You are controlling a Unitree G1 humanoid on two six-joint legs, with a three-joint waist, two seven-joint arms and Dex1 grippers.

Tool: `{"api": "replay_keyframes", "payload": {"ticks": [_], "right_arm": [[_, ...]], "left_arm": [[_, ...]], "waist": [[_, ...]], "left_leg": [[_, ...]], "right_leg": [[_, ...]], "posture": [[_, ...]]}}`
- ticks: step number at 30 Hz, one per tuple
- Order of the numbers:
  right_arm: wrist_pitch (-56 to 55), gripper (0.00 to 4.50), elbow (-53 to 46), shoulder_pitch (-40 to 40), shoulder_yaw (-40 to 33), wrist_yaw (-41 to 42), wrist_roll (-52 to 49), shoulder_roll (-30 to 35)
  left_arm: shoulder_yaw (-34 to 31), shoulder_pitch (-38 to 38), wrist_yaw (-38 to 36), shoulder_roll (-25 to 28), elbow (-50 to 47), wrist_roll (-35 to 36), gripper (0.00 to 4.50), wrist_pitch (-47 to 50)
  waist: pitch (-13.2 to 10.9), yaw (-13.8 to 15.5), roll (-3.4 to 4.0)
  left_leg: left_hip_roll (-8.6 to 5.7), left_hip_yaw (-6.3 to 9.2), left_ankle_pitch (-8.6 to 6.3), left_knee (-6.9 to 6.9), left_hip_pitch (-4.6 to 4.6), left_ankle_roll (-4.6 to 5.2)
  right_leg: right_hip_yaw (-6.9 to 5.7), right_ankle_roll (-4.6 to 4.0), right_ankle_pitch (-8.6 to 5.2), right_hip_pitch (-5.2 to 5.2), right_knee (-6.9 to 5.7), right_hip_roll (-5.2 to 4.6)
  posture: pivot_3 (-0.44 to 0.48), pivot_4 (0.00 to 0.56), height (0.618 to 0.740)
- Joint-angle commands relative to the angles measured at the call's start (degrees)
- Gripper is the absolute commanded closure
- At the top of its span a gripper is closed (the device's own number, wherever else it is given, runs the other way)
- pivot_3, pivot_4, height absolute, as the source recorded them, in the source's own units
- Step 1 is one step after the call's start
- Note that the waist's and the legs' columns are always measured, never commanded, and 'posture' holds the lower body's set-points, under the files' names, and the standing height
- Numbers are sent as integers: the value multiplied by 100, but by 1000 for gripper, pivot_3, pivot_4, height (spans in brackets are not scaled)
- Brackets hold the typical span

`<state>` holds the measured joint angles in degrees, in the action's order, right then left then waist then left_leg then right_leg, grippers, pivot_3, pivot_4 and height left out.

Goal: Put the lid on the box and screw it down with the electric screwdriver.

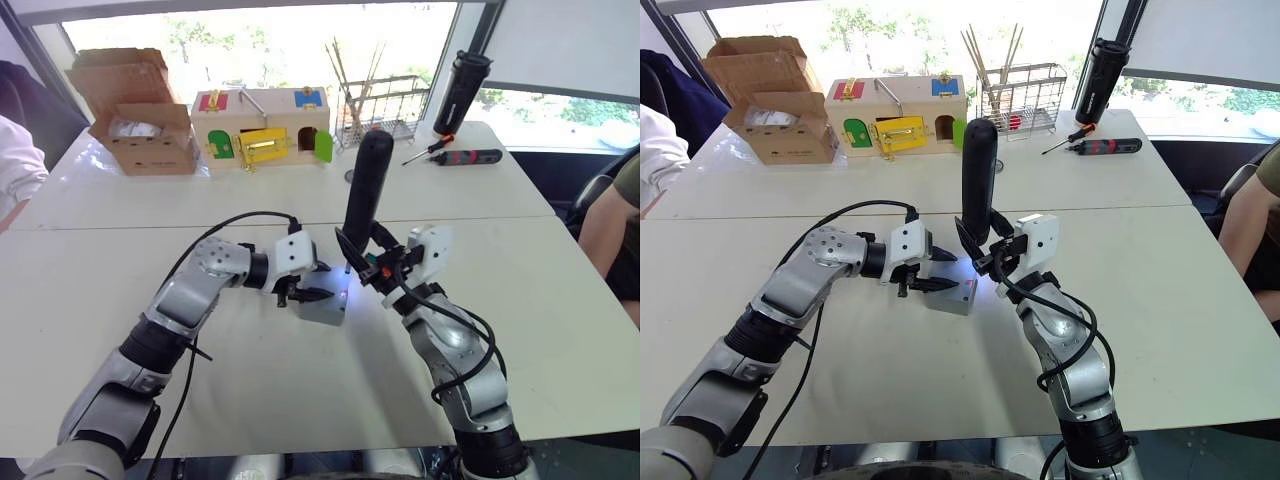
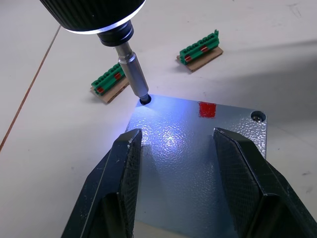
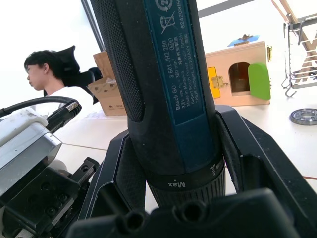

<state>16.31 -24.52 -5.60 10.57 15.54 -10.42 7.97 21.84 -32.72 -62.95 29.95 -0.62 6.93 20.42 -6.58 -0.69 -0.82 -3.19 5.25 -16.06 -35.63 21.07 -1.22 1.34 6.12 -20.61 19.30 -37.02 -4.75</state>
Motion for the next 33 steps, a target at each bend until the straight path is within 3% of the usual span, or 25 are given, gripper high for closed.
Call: {"api": "replay_keyframes", "payload": {"ticks": [1, 22, 29, 33], "right_arm": [[528, 2712, 813, 374, 82, -26, 116, 86], [604, 2712, 298, 105, -162, -82, 55, 193], [2283, 2712, -1434, -1231, -931, -271, -712, 468], [3302, 2712, -1923, -2057, -1530, -469, -1370, 511]], "left_arm": [[413, 224, -41, 109, 328, -397, 2172, 149], [427, 188, 42, -74, 570, -446, 2172, 7], [453, 243, 123, -185, 842, -504, 2172, -180], [457, 244, 168, -285, 971, -527, 2172, -276]], "waist": [[1, 0, 1], [-1, 19, 5], [-96, 119, 76], [-108, 150, 75]], "left_leg": [[0, 0, 0, 0, 0, 0], [0, 1, 0, 1, 16, 0], [-1, -3, 9, -2, 45, 14], [-1, 1, 13, -4, 95, 11]], "right_leg": [[0, 0, 0, 0, 0, 0], [0, -12, -1, 4, 20, -6], [-1, -55, 28, 9, 81, -6], [-8, -13, 52, 54, 78, -4]], "posture": [[0, 150, 740], [0, 150, 740], [0, 150, 740], [0, 150, 740]]}}
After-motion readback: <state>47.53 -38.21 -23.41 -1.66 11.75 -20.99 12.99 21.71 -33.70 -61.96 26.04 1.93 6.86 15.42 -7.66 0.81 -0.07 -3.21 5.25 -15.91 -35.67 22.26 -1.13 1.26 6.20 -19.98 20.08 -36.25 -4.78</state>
